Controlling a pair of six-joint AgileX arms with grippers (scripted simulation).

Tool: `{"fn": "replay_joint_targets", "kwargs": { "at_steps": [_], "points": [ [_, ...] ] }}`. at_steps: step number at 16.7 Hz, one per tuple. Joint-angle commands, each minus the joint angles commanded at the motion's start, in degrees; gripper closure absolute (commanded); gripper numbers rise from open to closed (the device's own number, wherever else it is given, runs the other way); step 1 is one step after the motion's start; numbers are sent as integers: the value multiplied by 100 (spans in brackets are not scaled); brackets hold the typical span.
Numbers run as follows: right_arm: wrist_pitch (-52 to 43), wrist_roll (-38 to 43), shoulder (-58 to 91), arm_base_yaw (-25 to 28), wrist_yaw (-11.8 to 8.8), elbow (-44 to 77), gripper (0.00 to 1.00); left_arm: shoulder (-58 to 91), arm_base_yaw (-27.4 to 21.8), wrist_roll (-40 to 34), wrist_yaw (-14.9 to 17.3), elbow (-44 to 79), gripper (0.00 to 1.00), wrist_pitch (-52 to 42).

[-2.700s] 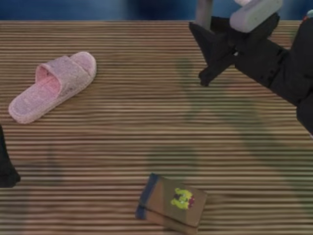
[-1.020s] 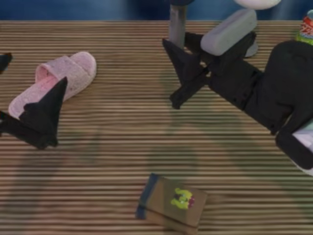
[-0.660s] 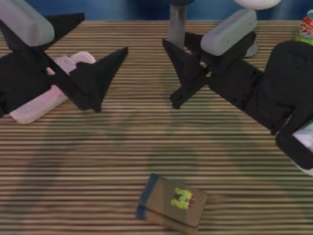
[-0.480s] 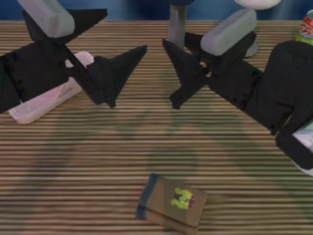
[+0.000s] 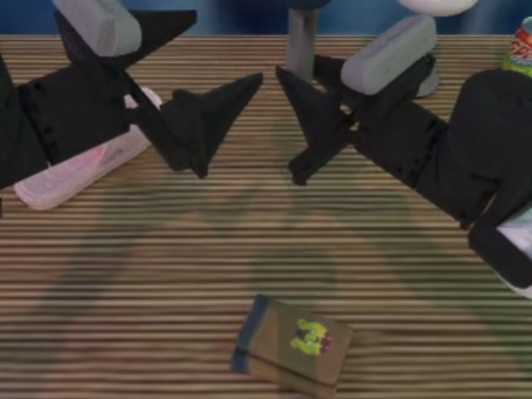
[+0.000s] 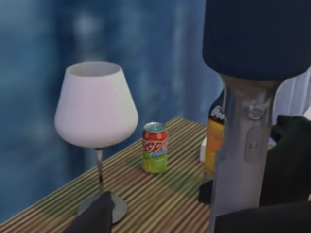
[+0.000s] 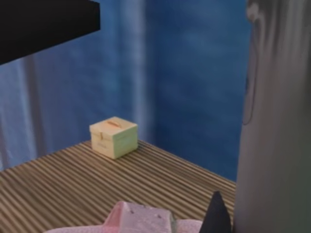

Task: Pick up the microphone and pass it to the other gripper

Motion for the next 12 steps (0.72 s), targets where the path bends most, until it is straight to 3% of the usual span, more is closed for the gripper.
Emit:
{"fn": "replay_joint_targets", "kwargs": {
  "at_steps": [8,12],
  "points": [
    [0,0,0,0,0,0,100,1835,-881,-23,-836,1375,0,453],
    [0,0,0,0,0,0,100,2000,-989,-29,-939,1526,0,496]
  ]
}}
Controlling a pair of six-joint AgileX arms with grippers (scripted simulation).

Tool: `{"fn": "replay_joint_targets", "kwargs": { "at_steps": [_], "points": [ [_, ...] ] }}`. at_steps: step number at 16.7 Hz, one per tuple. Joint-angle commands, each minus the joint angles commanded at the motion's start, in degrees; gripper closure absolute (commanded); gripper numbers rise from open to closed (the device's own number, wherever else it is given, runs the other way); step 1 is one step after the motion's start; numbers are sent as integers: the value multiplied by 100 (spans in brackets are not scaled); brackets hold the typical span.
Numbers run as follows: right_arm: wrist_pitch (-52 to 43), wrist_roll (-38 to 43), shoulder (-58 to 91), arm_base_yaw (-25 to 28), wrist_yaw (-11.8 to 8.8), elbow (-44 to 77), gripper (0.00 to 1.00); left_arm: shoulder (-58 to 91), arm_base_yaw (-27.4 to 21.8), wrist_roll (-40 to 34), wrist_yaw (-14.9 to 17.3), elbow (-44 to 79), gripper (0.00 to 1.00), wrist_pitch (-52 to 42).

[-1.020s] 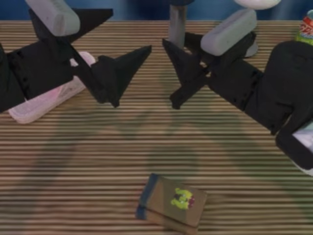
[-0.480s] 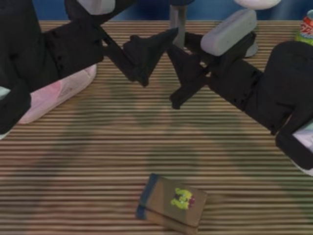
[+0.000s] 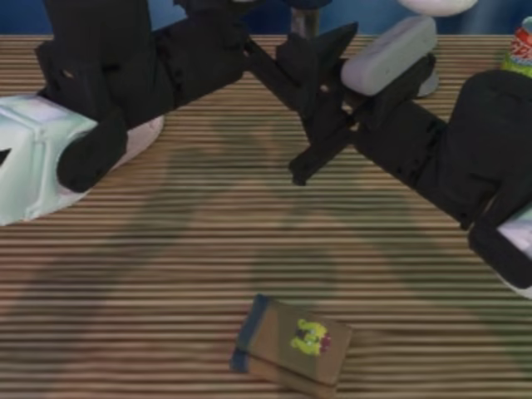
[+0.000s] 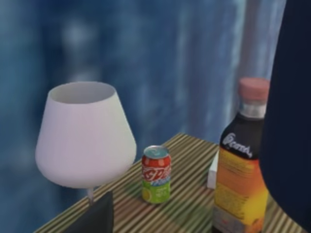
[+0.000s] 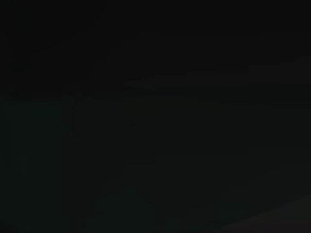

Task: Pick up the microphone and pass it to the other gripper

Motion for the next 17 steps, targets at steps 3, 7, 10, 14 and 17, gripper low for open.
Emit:
{"fn": "replay_joint_targets", "kwargs": {
  "at_steps": [3,7,10,14,17],
  "points": [
    [0,0,0,0,0,0,100,0,0,0,0,0,15,0],
    [0,0,0,0,0,0,100,0,0,0,0,0,45,0],
    [0,0,0,0,0,0,100,0,0,0,0,0,68,0],
    [0,0,0,0,0,0,100,0,0,0,0,0,98,0],
    [0,0,0,0,0,0,100,0,0,0,0,0,100,0]
  ]
}}
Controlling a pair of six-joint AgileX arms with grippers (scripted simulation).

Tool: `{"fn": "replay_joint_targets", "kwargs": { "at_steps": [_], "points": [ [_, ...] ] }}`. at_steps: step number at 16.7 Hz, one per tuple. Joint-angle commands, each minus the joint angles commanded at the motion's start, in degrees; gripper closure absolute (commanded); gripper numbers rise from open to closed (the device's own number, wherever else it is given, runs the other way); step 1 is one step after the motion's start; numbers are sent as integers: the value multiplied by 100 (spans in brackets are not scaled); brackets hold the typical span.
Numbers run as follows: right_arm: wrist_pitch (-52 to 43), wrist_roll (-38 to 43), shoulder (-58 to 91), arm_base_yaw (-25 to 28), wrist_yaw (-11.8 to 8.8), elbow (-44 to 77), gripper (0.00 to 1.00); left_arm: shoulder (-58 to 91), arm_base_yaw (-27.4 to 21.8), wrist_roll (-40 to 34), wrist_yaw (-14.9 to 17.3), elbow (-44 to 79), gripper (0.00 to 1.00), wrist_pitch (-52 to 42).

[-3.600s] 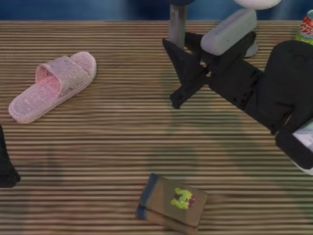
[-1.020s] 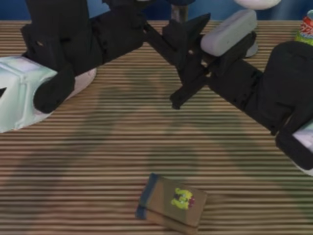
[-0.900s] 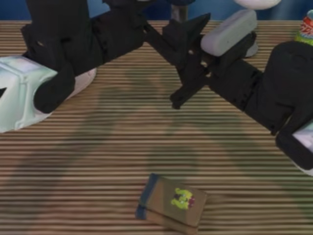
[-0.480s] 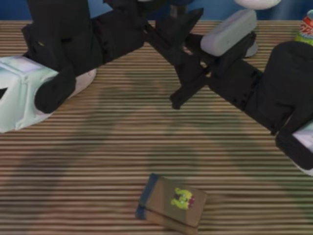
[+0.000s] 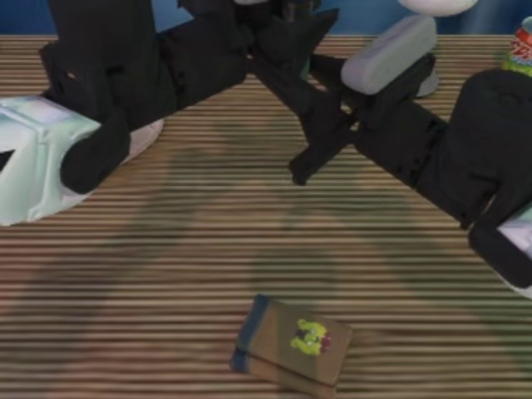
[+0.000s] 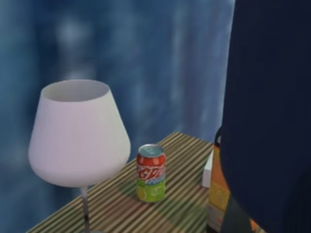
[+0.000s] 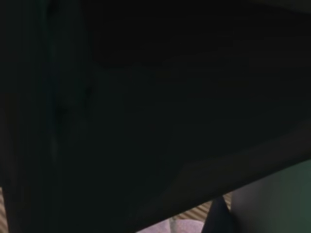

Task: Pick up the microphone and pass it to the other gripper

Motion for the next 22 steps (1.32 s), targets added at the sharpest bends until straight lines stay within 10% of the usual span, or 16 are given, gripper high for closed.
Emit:
{"fn": "replay_joint_targets", "kwargs": {
  "at_steps": [6,19,22],
  "points": [
    [0,0,0,0,0,0,100,0,0,0,0,0,100,0],
    [0,0,0,0,0,0,2,0,0,0,0,0,100,0],
    [0,0,0,0,0,0,0,0,0,0,0,0,100,0]
  ]
}}
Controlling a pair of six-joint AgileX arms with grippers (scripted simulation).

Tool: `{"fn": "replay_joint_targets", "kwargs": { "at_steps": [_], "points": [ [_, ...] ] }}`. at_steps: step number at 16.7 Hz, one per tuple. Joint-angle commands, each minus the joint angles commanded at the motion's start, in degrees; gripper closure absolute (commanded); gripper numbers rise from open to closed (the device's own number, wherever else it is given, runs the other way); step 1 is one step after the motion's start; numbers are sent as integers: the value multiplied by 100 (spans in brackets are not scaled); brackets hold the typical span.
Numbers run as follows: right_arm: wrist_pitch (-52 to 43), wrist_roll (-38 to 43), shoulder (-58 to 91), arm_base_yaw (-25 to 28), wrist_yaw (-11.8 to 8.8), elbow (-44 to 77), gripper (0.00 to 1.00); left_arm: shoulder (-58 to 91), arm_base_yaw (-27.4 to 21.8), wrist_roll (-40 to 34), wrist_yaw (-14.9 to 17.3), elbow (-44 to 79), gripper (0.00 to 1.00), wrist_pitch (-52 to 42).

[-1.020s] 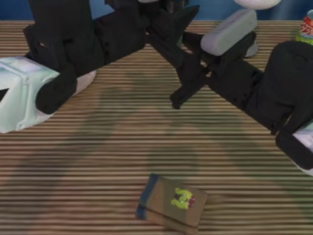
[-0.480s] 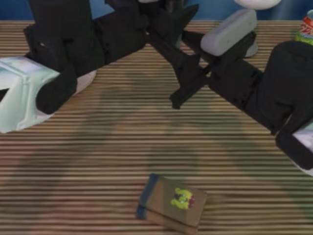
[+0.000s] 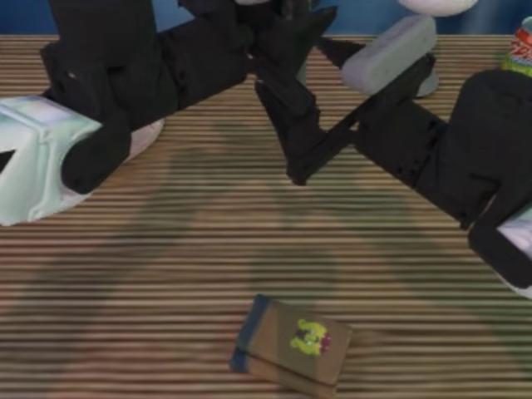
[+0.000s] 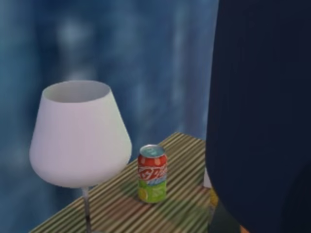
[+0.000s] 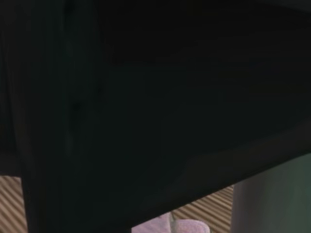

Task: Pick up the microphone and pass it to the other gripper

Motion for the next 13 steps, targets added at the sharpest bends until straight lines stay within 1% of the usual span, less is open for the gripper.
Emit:
{"fn": "replay_joint_targets", "kwargs": {
  "at_steps": [7,10,13],
  "points": [
    [-4,-1,-19,-8,-2,-18,0,-10,11,3,9,-9,100,-3],
    [-51,1,-437,-102,-38,-410,0,-129,258,-33,222,-137,100,-29],
    [-110,9,-1175,-171,-169,-1052,0,-339,649,1,573,-327,100,-54]
  ]
}}
